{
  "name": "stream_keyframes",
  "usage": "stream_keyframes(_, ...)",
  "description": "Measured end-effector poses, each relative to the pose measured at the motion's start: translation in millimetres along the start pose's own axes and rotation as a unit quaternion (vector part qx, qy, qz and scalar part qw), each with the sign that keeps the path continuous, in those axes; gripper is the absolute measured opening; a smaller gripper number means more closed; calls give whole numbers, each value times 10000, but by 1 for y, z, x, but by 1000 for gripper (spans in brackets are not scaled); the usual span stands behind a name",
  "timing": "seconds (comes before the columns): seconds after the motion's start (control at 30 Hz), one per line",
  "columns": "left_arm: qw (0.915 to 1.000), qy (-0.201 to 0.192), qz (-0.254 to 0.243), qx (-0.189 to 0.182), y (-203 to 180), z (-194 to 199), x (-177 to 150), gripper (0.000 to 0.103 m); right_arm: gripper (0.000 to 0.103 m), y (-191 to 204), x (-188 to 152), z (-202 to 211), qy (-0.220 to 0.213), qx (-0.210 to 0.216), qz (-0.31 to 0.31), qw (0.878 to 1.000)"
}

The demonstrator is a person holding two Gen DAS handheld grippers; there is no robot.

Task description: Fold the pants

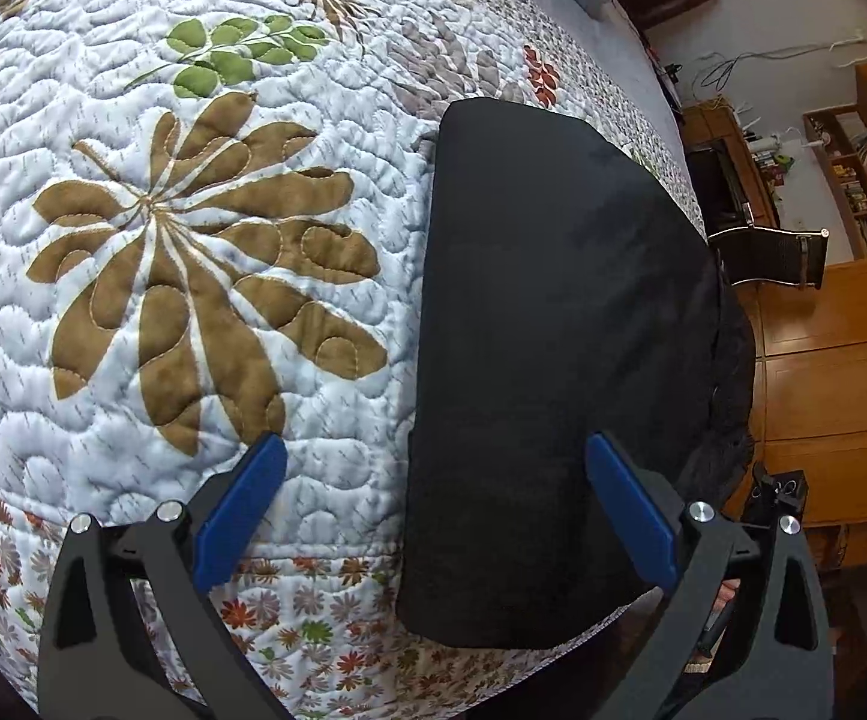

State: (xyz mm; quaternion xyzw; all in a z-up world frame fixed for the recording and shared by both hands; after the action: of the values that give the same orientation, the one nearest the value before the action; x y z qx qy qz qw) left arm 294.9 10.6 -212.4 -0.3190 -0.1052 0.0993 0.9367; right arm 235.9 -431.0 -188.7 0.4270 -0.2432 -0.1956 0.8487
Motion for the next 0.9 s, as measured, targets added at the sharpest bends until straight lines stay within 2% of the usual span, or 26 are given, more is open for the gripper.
stream_keyframes(0.13, 9995, 131, 81, -284, -14, -13, 5, 100, 96, 5, 4, -5, 29, 18, 67, 10000)
stream_keyframes(0.2, 9979, 309, 67, -558, -27, -24, 4, 100, 96, 7, 7, -7, 47, 56, 98, 9999)
stream_keyframes(0.23, 9978, 363, 47, -553, -33, -28, 3, 100, 96, 8, 8, -9, 57, 71, 103, 9999)
stream_keyframes(0.33, 9995, 248, -60, -166, -45, -38, 2, 100, 97, 12, 12, -10, 86, 136, 158, 9997)
stream_keyframes(0.47, 9997, 201, -36, -117, -51, -42, 1, 100, 98, 13, 14, -20, 242, -390, 336, 9984)
stream_keyframes(0.6, 9996, 182, -224, 33, -60, -43, -2, 100, 99, 6, 14, -22, 330, -495, 386, 9975)
stream_keyframes(0.77, 9979, 90, -541, 357, -77, -50, 1, 100, 100, -9, 7, -38, 793, -76, -6, 9968)
stream_keyframes(0.9, 9962, 50, -755, 428, -85, -51, 1, 100, 100, -10, 5, -44, 819, 44, 50, 9966)
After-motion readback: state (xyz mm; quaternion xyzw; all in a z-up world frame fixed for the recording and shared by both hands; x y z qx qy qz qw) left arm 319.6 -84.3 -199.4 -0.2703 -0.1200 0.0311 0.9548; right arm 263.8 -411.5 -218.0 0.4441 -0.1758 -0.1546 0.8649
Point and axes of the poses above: each gripper's, at about its wrist camera, not at the fingertips, and z roughly against the way its jaws point, y to its left, x to its top, the point moved 2 cm from there along -z, roughly the way its jaws point
